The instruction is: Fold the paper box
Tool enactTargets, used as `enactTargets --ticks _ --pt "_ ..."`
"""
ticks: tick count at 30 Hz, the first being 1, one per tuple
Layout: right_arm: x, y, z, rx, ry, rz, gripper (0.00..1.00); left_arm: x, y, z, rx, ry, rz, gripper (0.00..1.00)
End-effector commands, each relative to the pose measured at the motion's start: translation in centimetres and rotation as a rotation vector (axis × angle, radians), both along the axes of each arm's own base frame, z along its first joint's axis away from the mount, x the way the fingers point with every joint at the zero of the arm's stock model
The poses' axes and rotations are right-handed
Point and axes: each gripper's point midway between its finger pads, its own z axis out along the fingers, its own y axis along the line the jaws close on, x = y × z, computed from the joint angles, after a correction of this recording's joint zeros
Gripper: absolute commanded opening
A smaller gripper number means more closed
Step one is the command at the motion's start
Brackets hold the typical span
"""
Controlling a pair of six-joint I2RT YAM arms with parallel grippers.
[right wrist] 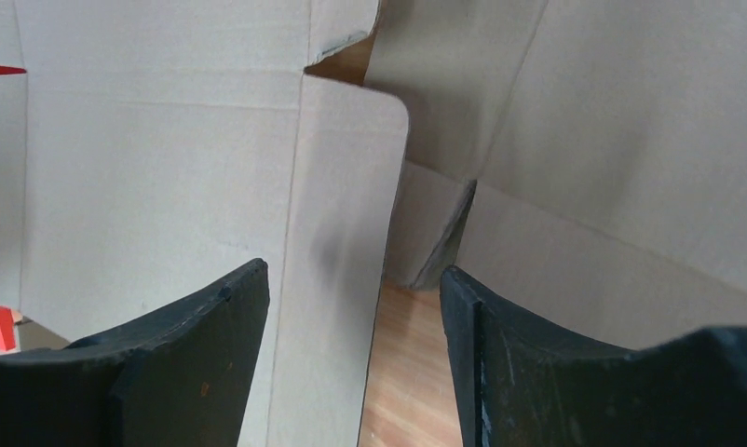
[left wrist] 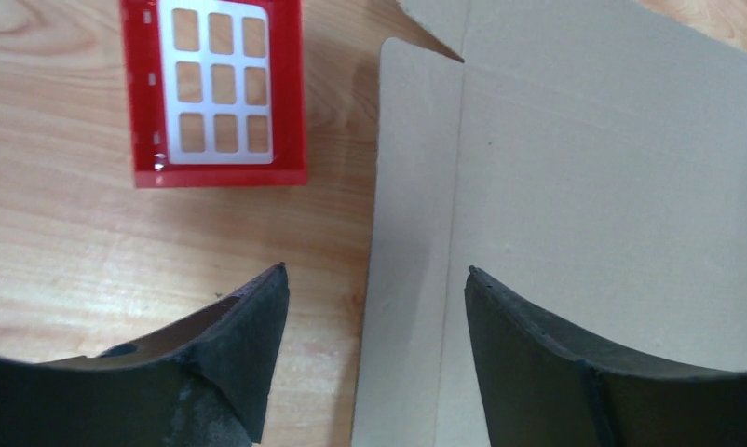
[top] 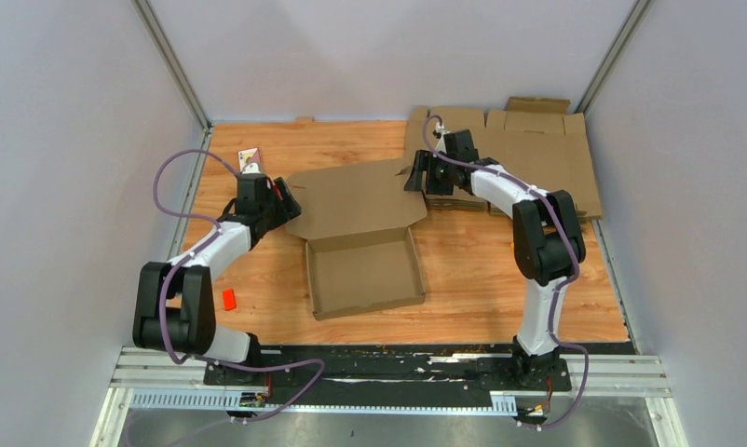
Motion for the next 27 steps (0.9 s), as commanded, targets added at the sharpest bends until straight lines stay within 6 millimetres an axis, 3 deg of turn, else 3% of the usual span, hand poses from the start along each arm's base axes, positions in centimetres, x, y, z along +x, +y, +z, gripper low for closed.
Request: enactTargets --ticks 1,3,9,10,19,24,27 --pt "1.4 2.0 0.1 0.017 0.013 0.041 0.63 2.5 -1.4 1.6 -0.05 -0.04 -0.063 0.71" --pt "1.4 2.7 -0.1 0.018 0.02 0.058 0.53 2.8 -1.9 1.3 -0.058 -0.023 -0.088 0.63" --pt "1.4 3.6 1.2 -0.016 -0.031 0.083 0.05 3.4 -3.7 2.5 -0.115 -0.104 -0.173 0.01" --pt "1.4 3.7 1.7 -0.024 -0.046 0.083 0.0 3.3 -3.6 2.9 -0.106 -0.118 -0.174 0.0" --pt "0.8 3.1 8.4 -0.13 -0.313 0.012 0.0 2.4 -5.5 7.8 0.101 -0.308 -0.211 0.0" --pt "-1.4 3.3 13.0 -0.097 -0.561 0.006 0.0 0.7 -7.1 10.7 0.16 -0.448 -0.233 0.0" --pt "-2.9 2.6 14.4 -0.084 -0.665 -0.017 0.0 -0.8 -7.9 12.2 0.203 -0.55 -0.231 0.0"
